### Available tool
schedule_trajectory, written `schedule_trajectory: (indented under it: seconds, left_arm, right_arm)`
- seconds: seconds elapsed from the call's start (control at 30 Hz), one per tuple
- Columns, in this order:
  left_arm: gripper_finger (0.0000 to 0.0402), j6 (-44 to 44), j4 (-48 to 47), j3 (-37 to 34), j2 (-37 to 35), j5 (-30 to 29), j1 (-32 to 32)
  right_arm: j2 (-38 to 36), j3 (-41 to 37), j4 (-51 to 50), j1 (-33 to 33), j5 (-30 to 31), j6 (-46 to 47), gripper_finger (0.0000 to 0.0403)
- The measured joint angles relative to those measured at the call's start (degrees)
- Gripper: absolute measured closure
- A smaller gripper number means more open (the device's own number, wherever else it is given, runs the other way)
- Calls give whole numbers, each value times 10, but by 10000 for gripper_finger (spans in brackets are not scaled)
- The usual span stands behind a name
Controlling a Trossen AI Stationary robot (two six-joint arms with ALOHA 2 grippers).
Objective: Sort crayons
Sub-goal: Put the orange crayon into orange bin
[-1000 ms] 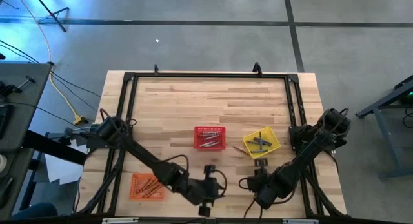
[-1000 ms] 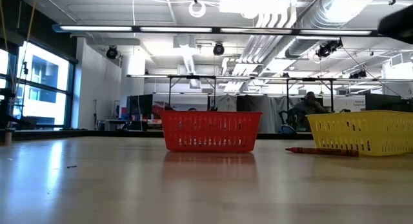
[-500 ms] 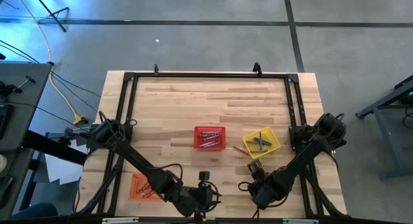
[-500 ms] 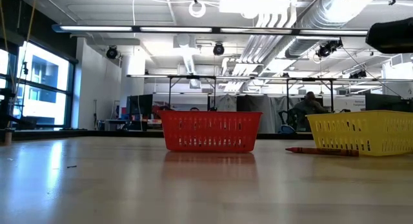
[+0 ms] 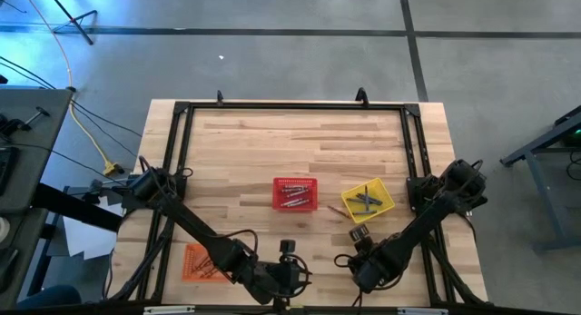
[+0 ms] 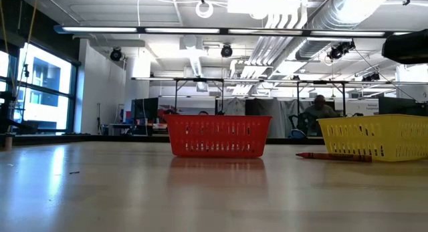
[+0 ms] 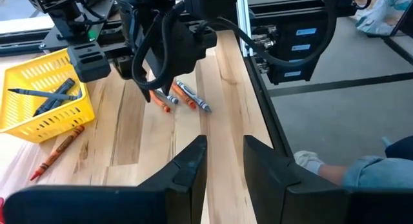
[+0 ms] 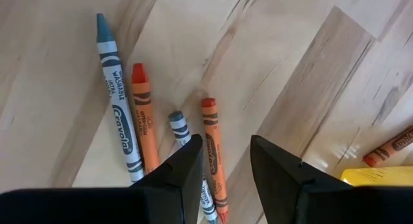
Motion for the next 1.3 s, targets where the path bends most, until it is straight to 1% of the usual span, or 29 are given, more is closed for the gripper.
schedule_trajectory:
  seconds: [0.5,0.6,1.03,1.1,1.17,1.3]
  left_arm:
    - [316,0,-5,0,0,0,0]
    - [316,0,-7,0,0,0,0]
    - [316,0,-14,0,0,0,0]
    - [316,0,-16,0,0,0,0]
    - [316,0,-16,0,0,0,0]
    - [316,-1,-16,0,0,0,0]
  right_arm:
    - [1,0,6,0,2,2,282]
    - [13,0,7,0,1,15,282]
    - [50,3,7,0,-1,11,284]
    - [50,3,8,0,-10,10,294]
    - [51,2,12,0,-22,11,315]
    - [51,1,23,-1,-49,15,378]
